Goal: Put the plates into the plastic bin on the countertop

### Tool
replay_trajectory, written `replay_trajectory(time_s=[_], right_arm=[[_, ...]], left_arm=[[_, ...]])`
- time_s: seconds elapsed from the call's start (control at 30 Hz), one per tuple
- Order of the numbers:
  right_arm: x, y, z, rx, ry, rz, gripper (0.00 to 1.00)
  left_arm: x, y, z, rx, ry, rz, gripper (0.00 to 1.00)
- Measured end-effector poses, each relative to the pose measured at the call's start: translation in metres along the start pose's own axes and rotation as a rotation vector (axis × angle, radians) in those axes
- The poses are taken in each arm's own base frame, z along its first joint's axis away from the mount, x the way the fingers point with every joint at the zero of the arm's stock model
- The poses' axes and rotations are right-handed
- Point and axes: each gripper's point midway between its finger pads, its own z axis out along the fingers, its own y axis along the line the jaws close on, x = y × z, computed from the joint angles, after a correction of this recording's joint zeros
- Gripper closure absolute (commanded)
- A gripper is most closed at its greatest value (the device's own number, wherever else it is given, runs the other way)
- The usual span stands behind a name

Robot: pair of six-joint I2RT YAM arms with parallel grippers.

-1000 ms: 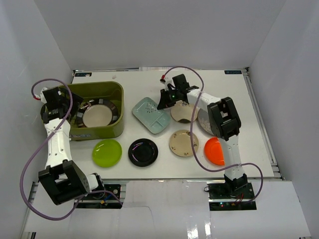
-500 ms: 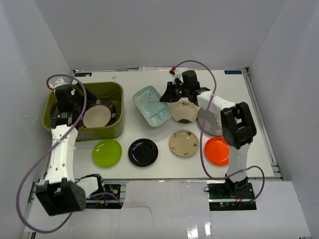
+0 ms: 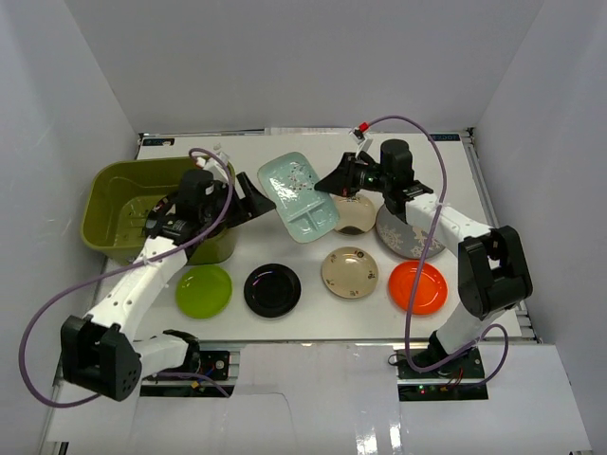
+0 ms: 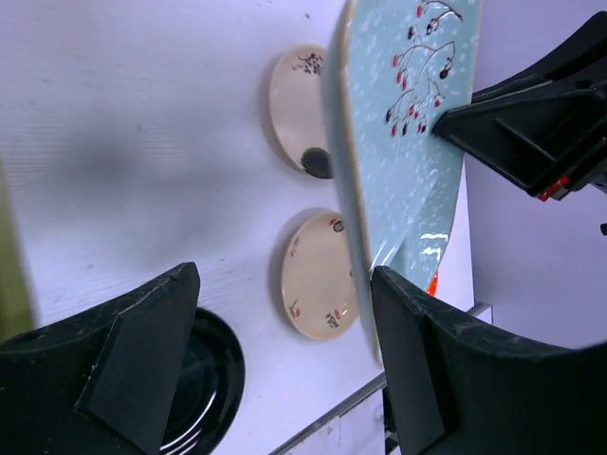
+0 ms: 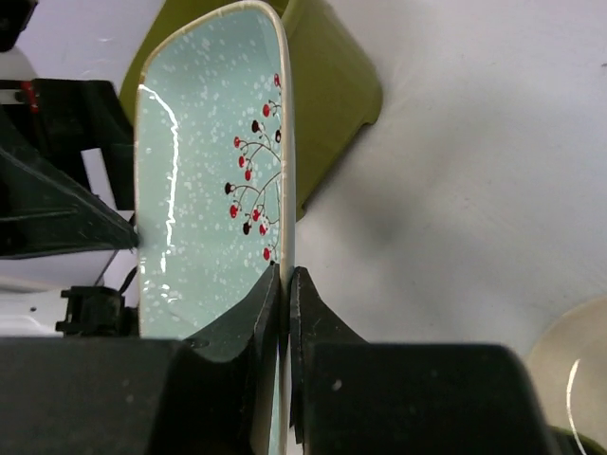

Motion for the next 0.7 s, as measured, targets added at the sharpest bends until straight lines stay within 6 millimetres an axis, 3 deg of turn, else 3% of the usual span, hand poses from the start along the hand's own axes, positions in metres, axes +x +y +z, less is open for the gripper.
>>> replay_trajectory(time_s=[0.1, 0.23, 0.4, 0.43, 0.47, 0.57, 0.6, 0.7], right_arm=[[0.009, 0.007, 0.001, -0.04, 0.013, 0.025, 0.92], [0.025, 0.008, -0.001, -0.066, 0.039, 0.069, 0.92], [0.038, 0.005, -0.003, -0.066, 0.05, 0.085, 0.9], [0.038, 0.005, -0.003, -0.07, 0.041, 0.076, 0.85], [0.038, 0.006, -0.004, -0.07, 0.035, 0.067, 0.7], [0.037, 0.012, -0.009, -0.074, 0.022, 0.081, 0.47], [0.037, 0.015, -0.012, -0.077, 0.016, 0.083, 0.33], [0.035, 0.029, -0.023, -0.094, -0.004, 0.067, 0.16]], left_arm=[[0.018, -0.013, 0.023, 0.042, 0.056, 0.019, 0.21], [0.033, -0.025, 0.043, 0.083, 0.089, 0.038, 0.36], [0.029, -0.029, 0.055, 0.091, 0.068, 0.003, 1.0], [0.027, -0.028, 0.056, 0.085, 0.059, 0.006, 1.0], [0.027, -0.026, 0.056, 0.071, 0.055, 0.003, 1.0], [0.022, -0.025, 0.054, 0.038, 0.048, 0.032, 1.0], [0.02, -0.025, 0.052, 0.02, 0.045, 0.049, 1.0], [-0.002, -0.017, 0.044, -0.06, 0.0, 0.088, 1.0]])
